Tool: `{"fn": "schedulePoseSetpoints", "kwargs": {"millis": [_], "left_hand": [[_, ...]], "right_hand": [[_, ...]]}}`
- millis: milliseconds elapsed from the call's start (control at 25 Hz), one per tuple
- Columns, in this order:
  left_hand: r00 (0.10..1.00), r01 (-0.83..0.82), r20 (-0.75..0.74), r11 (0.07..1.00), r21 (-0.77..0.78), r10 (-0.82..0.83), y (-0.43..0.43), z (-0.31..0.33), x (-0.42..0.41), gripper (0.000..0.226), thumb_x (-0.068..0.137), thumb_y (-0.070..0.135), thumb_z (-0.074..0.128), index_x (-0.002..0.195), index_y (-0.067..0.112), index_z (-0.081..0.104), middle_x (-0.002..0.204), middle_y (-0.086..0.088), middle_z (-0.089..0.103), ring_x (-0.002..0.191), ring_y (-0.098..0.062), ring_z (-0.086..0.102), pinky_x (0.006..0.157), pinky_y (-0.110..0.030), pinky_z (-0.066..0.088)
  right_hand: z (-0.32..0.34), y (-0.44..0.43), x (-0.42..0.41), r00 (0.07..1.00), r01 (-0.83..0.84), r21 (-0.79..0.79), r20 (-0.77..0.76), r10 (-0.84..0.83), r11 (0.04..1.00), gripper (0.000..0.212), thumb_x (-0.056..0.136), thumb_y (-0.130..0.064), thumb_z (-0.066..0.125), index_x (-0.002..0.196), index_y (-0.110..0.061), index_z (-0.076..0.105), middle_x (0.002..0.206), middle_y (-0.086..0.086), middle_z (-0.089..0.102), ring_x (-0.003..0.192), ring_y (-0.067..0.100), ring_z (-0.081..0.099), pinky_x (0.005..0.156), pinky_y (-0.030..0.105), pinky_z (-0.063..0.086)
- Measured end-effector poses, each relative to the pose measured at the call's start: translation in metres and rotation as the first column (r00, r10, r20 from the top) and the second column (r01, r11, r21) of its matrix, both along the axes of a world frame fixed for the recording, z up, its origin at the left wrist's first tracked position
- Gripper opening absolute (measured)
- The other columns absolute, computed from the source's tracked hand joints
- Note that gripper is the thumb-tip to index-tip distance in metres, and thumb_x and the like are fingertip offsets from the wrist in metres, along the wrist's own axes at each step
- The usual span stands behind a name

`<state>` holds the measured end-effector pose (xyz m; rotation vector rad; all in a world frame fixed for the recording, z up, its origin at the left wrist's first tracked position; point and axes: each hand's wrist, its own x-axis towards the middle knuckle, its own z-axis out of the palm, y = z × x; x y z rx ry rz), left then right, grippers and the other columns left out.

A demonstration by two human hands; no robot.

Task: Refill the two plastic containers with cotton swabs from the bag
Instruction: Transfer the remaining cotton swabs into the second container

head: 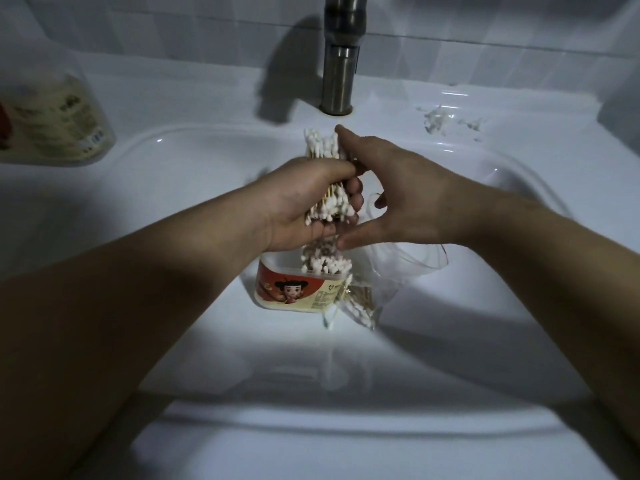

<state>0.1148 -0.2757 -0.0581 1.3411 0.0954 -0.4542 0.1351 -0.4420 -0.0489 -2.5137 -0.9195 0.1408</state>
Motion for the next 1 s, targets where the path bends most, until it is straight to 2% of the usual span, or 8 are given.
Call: {"fn": "schedulePoseSetpoints", "kwargs": {"millis": [240, 360, 440, 560, 680, 800, 920, 1000], "left_hand": [[0.99, -0.131, 0.059, 0.989, 0.067, 0.127, 0.002, -0.006, 0.006, 0.021, 0.099, 0.021, 0.06, 0.117, 0.013, 0.068, 0.078, -0.001, 0.071, 0.071, -0.015, 0.069, 0.054, -0.026, 0.052], [0.992, -0.076, 0.106, 0.994, 0.073, 0.068, 0.0, -0.008, 0.005, 0.012, 0.098, 0.013, 0.06, 0.106, 0.014, 0.07, 0.079, -0.004, 0.073, 0.072, -0.017, 0.071, 0.058, -0.029, 0.054], [0.994, -0.04, 0.107, 0.997, 0.064, 0.033, -0.002, -0.007, 0.004, 0.016, 0.098, 0.007, 0.056, 0.101, 0.012, 0.071, 0.081, -0.007, 0.075, 0.072, -0.018, 0.072, 0.06, -0.029, 0.054], [0.997, 0.039, 0.069, 0.999, 0.015, -0.04, -0.001, -0.004, 0.001, 0.024, 0.099, 0.005, 0.048, 0.093, 0.011, 0.07, 0.077, -0.004, 0.075, 0.067, -0.014, 0.07, 0.059, -0.027, 0.051], [0.998, 0.058, 0.033, 0.996, -0.072, -0.055, 0.0, 0.001, 0.0, 0.025, 0.098, 0.002, 0.045, 0.091, 0.008, 0.068, 0.077, -0.006, 0.074, 0.071, -0.015, 0.072, 0.064, -0.027, 0.057], [0.996, 0.083, 0.0, 0.991, -0.103, -0.084, 0.001, 0.005, -0.002, 0.024, 0.098, 0.002, 0.045, 0.089, 0.008, 0.067, 0.073, -0.005, 0.072, 0.067, -0.013, 0.07, 0.059, -0.023, 0.058], [0.994, 0.104, -0.012, 0.986, -0.132, -0.106, 0.001, 0.005, -0.005, 0.027, 0.099, 0.0, 0.042, 0.092, 0.007, 0.067, 0.079, -0.008, 0.075, 0.072, -0.016, 0.074, 0.062, -0.024, 0.06], [0.994, 0.104, -0.019, 0.987, -0.12, -0.107, 0.0, 0.004, -0.005, 0.028, 0.099, 0.0, 0.042, 0.09, 0.007, 0.068, 0.078, -0.008, 0.075, 0.07, -0.016, 0.074, 0.063, -0.025, 0.06]], "right_hand": [[-0.003, -0.002, 0.004, 0.996, 0.085, 0.137, 0.02, -0.089, 0.987, 0.119, 0.069, -0.052, 0.086, 0.161, -0.028, 0.014, 0.145, -0.007, 0.046, 0.116, 0.006, 0.057, 0.079, 0.013, 0.047], [-0.003, 0.0, 0.001, 0.996, 0.068, 0.095, 0.045, -0.073, 0.993, 0.12, 0.068, -0.05, 0.087, 0.161, -0.026, 0.015, 0.148, -0.006, 0.046, 0.12, 0.001, 0.051, 0.085, 0.008, 0.042], [-0.001, 0.003, -0.002, 0.997, 0.039, 0.085, 0.07, -0.045, 0.996, 0.112, 0.068, -0.046, 0.088, 0.159, -0.022, 0.027, 0.134, -0.01, 0.057, 0.105, -0.006, 0.055, 0.086, 0.004, 0.043], [0.001, 0.004, -0.002, 0.988, -0.014, 0.149, 0.156, -0.009, 0.989, 0.078, 0.067, -0.043, 0.09, 0.134, -0.019, 0.059, 0.101, -0.013, 0.069, 0.088, 0.003, 0.065, 0.084, 0.027, 0.053], [0.003, 0.003, -0.002, 0.995, -0.054, 0.179, 0.088, 0.038, 0.982, 0.089, 0.061, -0.049, 0.091, 0.137, -0.022, 0.055, 0.109, -0.015, 0.066, 0.099, 0.001, 0.063, 0.085, 0.016, 0.05], [0.001, 0.004, -0.002, 0.997, -0.051, 0.2, 0.065, 0.039, 0.978, 0.091, 0.056, -0.054, 0.09, 0.134, -0.022, 0.056, 0.109, -0.013, 0.067, 0.1, 0.003, 0.065, 0.086, 0.02, 0.052], [0.001, 0.002, -0.002, 0.993, -0.035, 0.297, -0.095, 0.065, 0.954, 0.092, 0.057, -0.047, 0.091, 0.136, -0.019, 0.055, 0.111, -0.011, 0.068, 0.103, 0.001, 0.066, 0.085, 0.016, 0.053], [0.001, 0.001, 0.0, 0.993, -0.034, 0.277, -0.097, 0.063, 0.96, 0.089, 0.059, -0.045, 0.092, 0.136, -0.019, 0.056, 0.109, -0.013, 0.068, 0.103, 0.002, 0.066, 0.086, 0.016, 0.051]]}}
